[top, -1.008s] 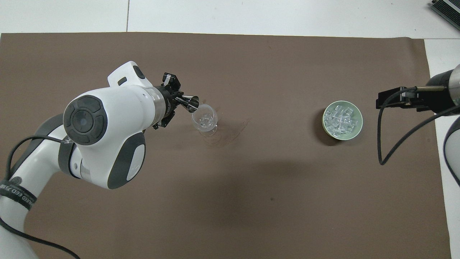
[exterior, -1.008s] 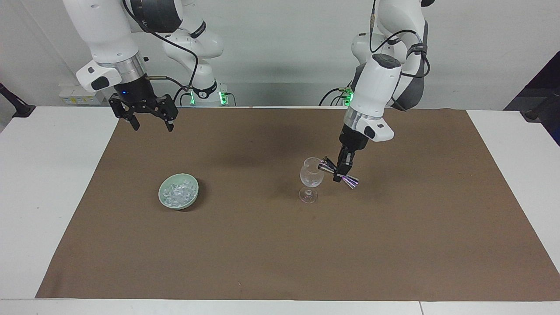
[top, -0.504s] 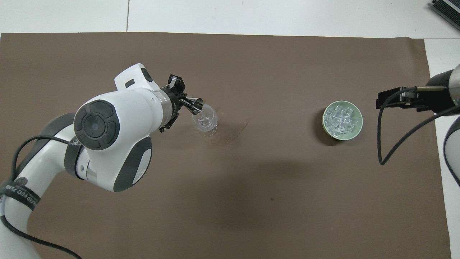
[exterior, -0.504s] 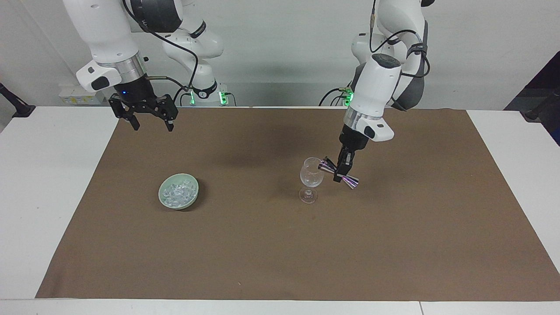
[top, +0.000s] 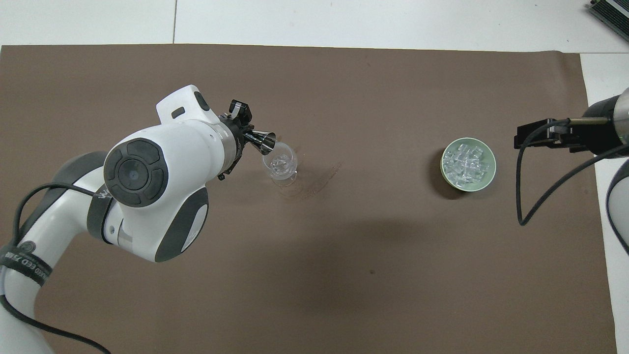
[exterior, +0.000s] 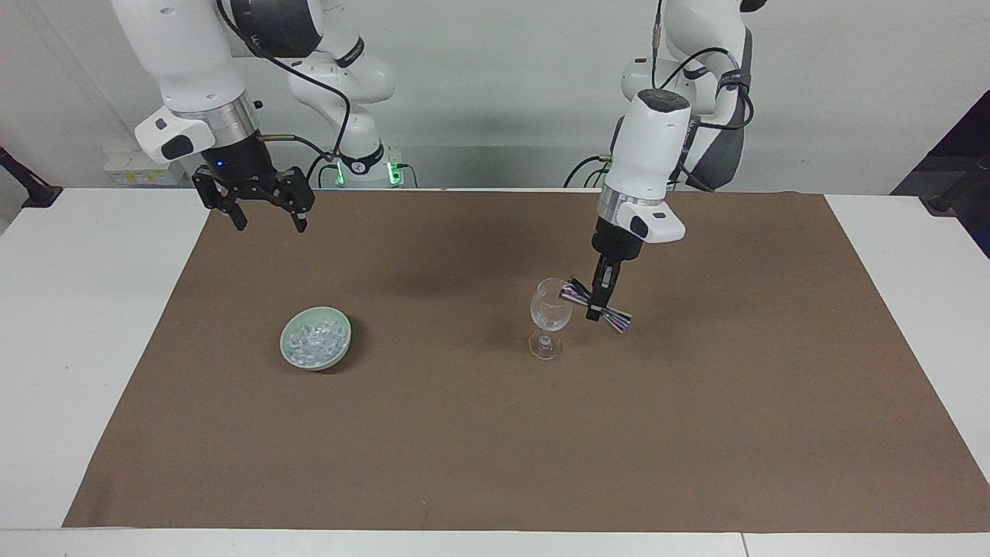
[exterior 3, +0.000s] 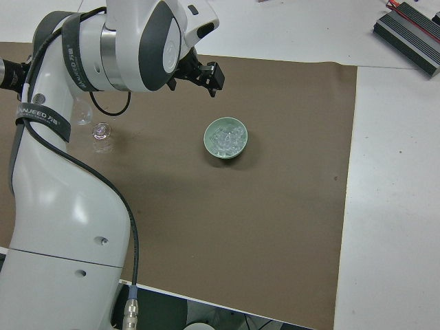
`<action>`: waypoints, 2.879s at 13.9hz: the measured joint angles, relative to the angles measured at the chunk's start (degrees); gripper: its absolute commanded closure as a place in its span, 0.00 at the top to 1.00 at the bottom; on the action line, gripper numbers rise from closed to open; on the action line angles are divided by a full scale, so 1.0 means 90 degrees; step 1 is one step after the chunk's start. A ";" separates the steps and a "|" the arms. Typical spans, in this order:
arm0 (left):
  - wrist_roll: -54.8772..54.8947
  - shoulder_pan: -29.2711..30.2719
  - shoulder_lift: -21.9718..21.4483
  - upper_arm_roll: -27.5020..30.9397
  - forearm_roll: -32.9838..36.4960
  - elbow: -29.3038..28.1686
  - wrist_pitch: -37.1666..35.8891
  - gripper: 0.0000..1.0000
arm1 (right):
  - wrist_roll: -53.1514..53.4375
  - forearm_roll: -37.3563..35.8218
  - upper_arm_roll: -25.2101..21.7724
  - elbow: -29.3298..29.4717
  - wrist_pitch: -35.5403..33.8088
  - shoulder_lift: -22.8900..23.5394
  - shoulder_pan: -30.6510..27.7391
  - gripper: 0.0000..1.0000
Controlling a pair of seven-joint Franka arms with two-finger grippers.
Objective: Pour wine and add ice with both arms
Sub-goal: 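Tilt the bottle with the left gripper to pour into the clear glass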
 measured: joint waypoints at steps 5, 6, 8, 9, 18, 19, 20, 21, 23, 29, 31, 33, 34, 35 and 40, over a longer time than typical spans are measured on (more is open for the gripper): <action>-0.0173 -0.0028 0.0004 -0.0015 0.0342 0.0080 0.0000 0.00 | 0.0000 0.0000 0.0000 0.0000 0.0000 0.0000 0.0000 1.00; -0.0177 -0.0058 0.0006 -0.0016 0.0378 0.0091 0.0000 0.00 | 0.0000 0.0000 0.0000 0.0000 0.0000 0.0000 0.0000 1.00; -0.0194 -0.0097 0.0010 -0.0015 0.0465 0.0098 0.0000 0.00 | 0.0000 0.0000 0.0000 0.0000 0.0000 0.0000 0.0000 1.00; -0.0197 -0.0098 0.0013 -0.0014 0.0528 0.0098 0.0000 0.00 | 0.0000 0.0000 0.0000 0.0000 0.0000 0.0000 0.0000 1.00; -0.0203 -0.0132 0.0041 -0.0016 0.1066 0.0104 -0.0076 0.00 | 0.0000 0.0000 0.0000 0.0000 0.0000 0.0000 0.0000 1.00; -0.0203 -0.0148 0.0041 -0.0012 0.1079 0.0113 -0.0091 0.00 | 0.0000 0.0000 0.0000 0.0000 0.0000 0.0000 0.0000 1.00; -0.0203 -0.0160 0.0041 -0.0012 0.1138 0.0128 -0.0108 0.00 | 0.0000 0.0000 0.0000 0.0000 0.0000 0.0000 0.0000 1.00; -0.0204 -0.0171 0.0042 -0.0014 0.1282 0.0144 -0.0137 0.00 | 0.0000 0.0000 0.0000 0.0000 0.0000 0.0000 0.0000 1.00; -0.0205 -0.0178 0.0042 -0.0017 0.1415 0.0166 -0.0178 0.00 | 0.0000 0.0000 0.0000 0.0000 0.0000 0.0000 0.0000 1.00; -0.0205 -0.0216 0.0045 -0.0022 0.1637 0.0231 -0.0276 0.00 | 0.0000 0.0000 0.0000 0.0000 0.0000 0.0000 0.0000 1.00; -0.0205 -0.0239 0.0051 -0.0019 0.1692 0.0266 -0.0287 0.00 | 0.0000 0.0000 0.0000 0.0000 0.0000 0.0000 0.0000 1.00; -0.0205 -0.0276 0.0056 -0.0020 0.1836 0.0278 -0.0303 0.00 | 0.0000 0.0000 0.0000 0.0000 0.0000 0.0000 0.0000 1.00; -0.0205 -0.0300 0.0057 -0.0020 0.1921 0.0281 -0.0328 0.00 | 0.0000 0.0000 0.0000 0.0000 0.0000 0.0000 0.0000 1.00; -0.0206 -0.0329 0.0057 -0.0018 0.2001 0.0284 -0.0358 0.00 | 0.0000 0.0000 0.0000 0.0000 0.0000 0.0000 0.0000 1.00; -0.0206 -0.0348 0.0063 -0.0013 0.2331 0.0302 -0.0381 0.00 | 0.0000 0.0000 0.0000 0.0000 0.0000 0.0000 0.0000 1.00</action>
